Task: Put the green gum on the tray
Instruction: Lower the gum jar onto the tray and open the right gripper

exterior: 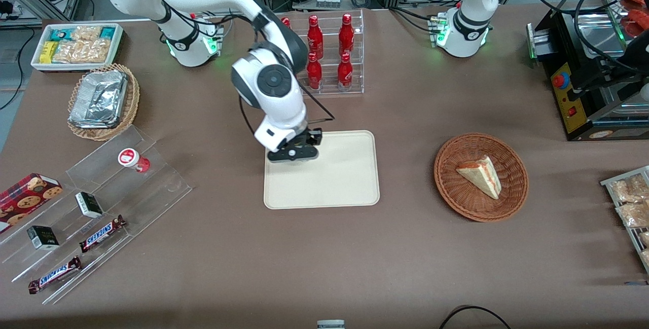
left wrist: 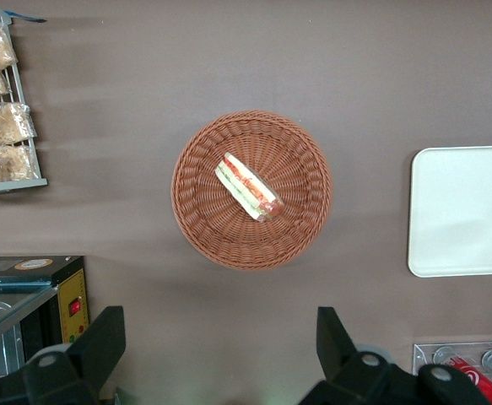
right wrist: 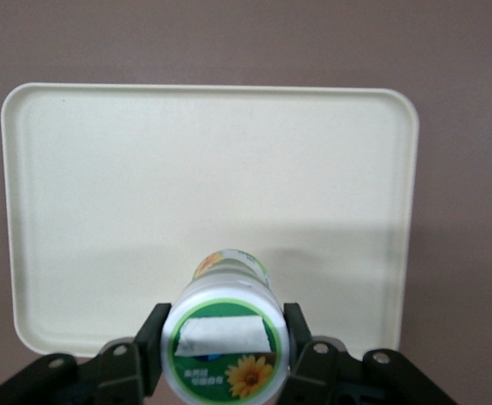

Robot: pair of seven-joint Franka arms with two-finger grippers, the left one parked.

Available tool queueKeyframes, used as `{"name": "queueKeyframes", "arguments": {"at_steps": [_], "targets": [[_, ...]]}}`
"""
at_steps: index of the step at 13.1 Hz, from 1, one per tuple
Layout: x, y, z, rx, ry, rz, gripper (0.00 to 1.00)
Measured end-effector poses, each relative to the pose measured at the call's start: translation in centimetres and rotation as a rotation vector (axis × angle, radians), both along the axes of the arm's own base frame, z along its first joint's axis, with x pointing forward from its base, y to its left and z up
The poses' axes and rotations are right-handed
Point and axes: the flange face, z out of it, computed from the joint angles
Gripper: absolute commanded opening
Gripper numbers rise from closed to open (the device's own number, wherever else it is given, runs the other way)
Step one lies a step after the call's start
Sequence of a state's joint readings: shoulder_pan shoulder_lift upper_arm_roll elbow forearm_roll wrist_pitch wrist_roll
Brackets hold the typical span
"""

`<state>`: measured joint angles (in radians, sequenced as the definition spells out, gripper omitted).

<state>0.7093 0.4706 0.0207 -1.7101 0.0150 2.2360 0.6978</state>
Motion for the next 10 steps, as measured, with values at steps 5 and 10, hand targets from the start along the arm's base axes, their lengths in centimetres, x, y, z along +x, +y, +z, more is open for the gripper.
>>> {"name": "queueKeyframes", "arguments": {"at_steps": [5,10], "targets": [[-0.9,2.6,-6.6,0.018,-0.013,-0.01,0.0],[-1.6,3.4,-8.3,0.011,-0.007,0.001,0.0]]}}
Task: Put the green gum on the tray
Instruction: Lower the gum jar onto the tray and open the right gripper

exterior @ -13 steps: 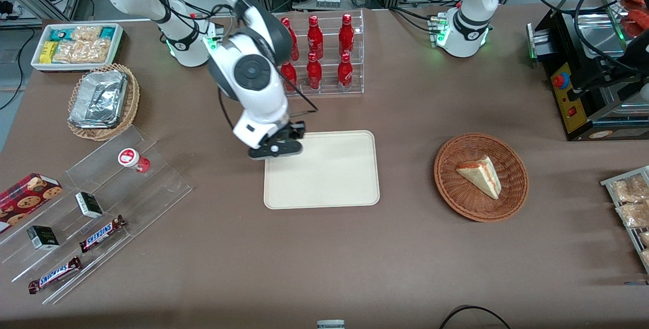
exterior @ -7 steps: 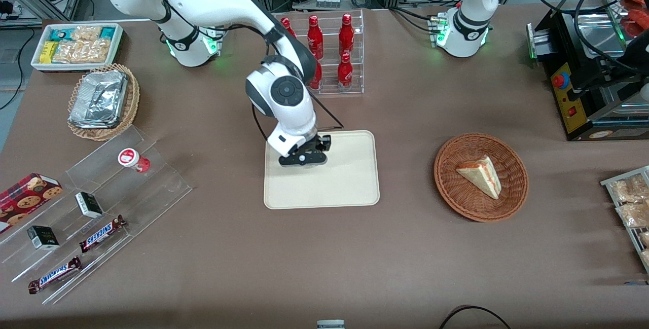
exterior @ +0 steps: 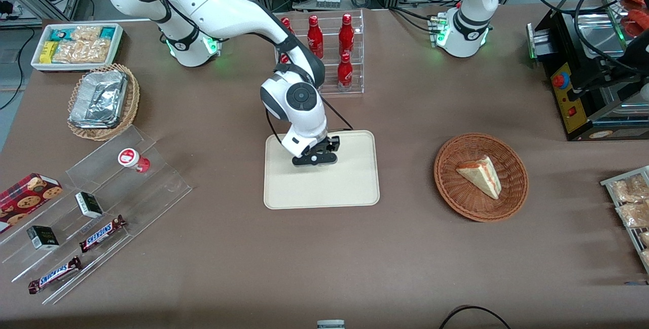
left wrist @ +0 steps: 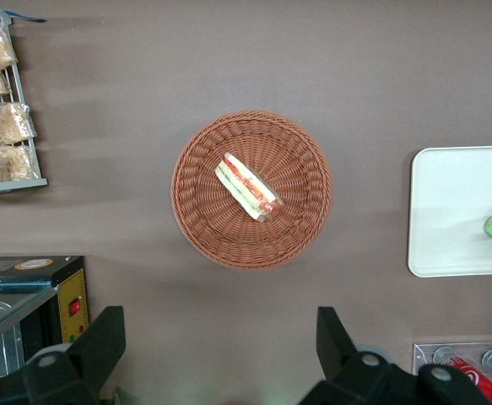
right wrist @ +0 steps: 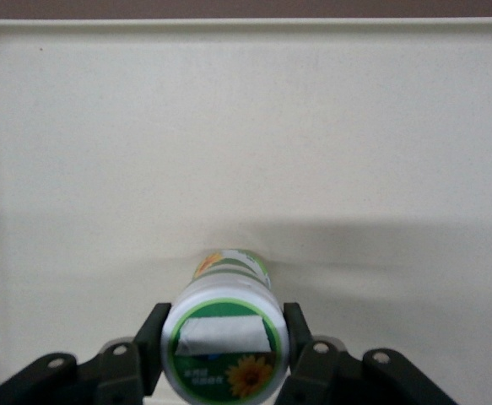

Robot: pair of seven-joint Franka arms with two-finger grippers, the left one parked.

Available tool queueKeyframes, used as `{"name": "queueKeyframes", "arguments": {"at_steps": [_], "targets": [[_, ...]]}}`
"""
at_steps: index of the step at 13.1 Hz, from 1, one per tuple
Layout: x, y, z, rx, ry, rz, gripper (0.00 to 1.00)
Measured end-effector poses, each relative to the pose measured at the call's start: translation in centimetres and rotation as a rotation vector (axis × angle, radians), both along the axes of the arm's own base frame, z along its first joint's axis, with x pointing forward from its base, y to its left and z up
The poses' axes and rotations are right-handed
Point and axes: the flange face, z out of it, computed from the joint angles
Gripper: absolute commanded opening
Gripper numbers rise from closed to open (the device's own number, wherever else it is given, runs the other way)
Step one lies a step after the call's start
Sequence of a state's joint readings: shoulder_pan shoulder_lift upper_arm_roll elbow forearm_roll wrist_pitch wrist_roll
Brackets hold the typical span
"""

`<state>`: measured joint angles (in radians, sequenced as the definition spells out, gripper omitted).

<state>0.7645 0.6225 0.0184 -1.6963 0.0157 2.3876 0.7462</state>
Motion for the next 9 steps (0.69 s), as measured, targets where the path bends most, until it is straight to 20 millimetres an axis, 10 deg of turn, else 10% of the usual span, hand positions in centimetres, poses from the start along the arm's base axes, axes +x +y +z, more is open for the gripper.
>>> {"name": "queueKeyframes", "arguments": {"at_steps": [2,3,5,9], "targets": [[-0.06,0.0,-0.4,-0.004,0.004,0.001,0.03],[-0.07,0.03,-0.53,-0.005,0.005,0.001,0.21],[-0.06,0.03,-0.54,-0.005,0.005,0.001,0.99],[0.22,-0.15,-0.44,-0.006,0.001,-0.003,0.99]]}}
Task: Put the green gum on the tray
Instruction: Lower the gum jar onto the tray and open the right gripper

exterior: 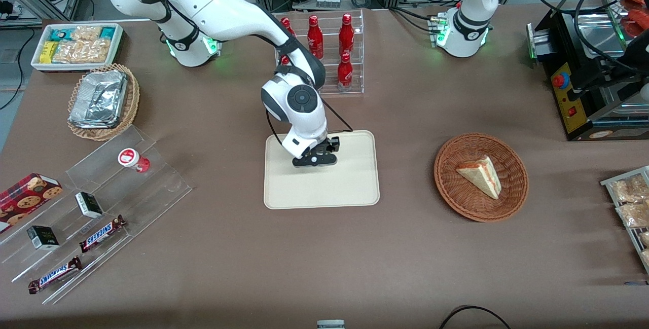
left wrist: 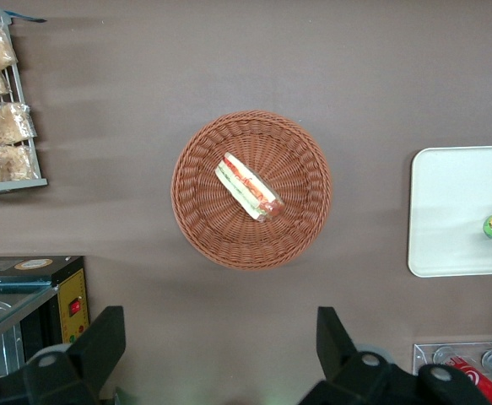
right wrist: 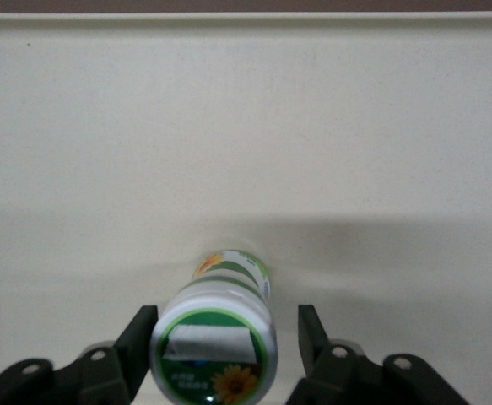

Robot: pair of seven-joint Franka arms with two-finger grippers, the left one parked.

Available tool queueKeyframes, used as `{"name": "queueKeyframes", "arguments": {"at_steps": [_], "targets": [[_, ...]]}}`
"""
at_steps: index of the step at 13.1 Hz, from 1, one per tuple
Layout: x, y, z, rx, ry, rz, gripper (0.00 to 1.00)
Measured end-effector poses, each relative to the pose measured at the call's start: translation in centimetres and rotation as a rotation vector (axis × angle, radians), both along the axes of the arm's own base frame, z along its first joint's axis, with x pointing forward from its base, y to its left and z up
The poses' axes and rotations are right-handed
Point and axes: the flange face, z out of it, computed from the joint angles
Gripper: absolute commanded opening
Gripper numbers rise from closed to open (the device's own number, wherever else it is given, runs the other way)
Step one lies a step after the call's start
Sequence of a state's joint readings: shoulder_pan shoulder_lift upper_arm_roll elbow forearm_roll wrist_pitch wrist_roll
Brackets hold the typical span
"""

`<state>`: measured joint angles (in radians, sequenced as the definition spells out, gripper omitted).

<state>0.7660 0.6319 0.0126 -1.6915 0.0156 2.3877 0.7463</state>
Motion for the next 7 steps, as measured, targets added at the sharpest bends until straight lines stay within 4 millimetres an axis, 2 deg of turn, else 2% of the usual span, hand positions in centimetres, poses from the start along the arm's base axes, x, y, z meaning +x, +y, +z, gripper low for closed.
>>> {"name": "queueKeyframes", "arguments": {"at_steps": [2,3,5,7], "targets": [[0.6,-0.3,0.9,0.008,-0.013,-0.009,0.99],[0.9,-0.4,2.3,0.015,-0.021,-0.014,0.99],[1.5,-1.5,6.6,0.008,-0.017,-0.034,0.99],[2.4,-4.4,12.3,-0.004,-0.005,-0.072,0.99]]}}
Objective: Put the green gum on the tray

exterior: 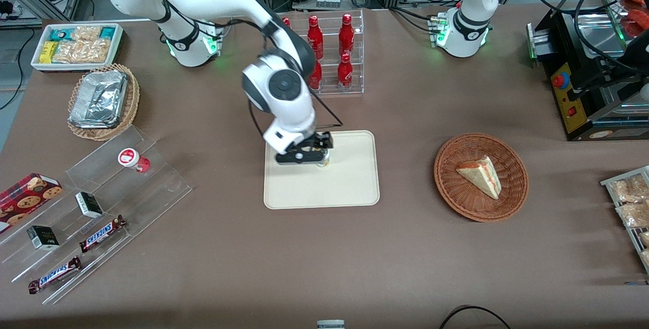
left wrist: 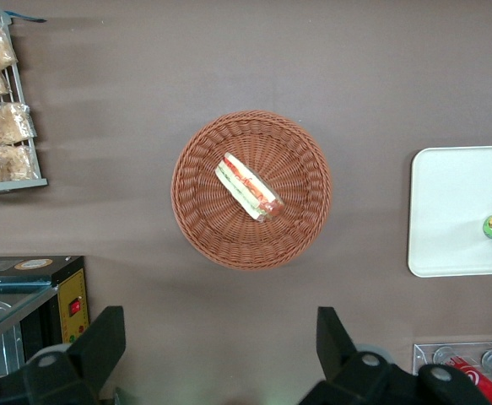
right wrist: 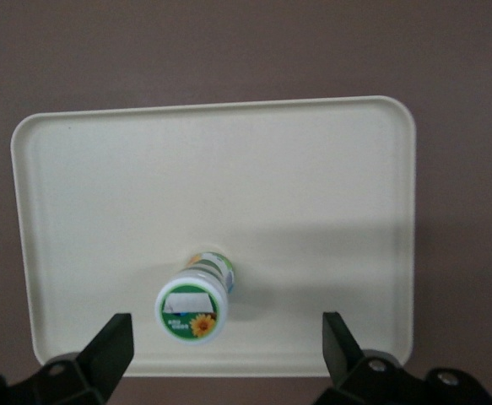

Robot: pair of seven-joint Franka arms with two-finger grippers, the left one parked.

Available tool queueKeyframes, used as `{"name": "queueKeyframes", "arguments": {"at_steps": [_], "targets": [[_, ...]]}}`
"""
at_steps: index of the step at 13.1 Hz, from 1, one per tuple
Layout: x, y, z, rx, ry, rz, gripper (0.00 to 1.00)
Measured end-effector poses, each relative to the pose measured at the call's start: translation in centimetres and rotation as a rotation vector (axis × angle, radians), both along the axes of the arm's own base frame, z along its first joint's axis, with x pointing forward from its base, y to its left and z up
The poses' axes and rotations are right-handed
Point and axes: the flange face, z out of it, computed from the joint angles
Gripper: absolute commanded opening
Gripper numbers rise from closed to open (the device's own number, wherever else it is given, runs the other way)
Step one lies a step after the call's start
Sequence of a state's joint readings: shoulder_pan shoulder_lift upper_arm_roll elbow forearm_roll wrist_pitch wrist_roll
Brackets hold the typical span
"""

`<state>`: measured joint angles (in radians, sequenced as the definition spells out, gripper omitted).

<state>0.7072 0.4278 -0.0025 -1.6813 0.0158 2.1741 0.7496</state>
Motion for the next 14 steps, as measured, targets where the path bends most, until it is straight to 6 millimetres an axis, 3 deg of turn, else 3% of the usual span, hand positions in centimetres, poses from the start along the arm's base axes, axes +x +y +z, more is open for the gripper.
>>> {"name": "queueKeyframes", "arguments": {"at_steps": [4,8,11,14], "targets": [[-0.2,-7.6,9.5,-0.025,0.033,-0.067,0.99],[0.7,-19.5,16.8,-0.053,0.083,-0.019,0.99],[1.4,-28.8,19.8,-0.047,0.105,0.022,0.99],[1.7,-36.8,21.0,-0.003,0.123,0.047,0.99]]}}
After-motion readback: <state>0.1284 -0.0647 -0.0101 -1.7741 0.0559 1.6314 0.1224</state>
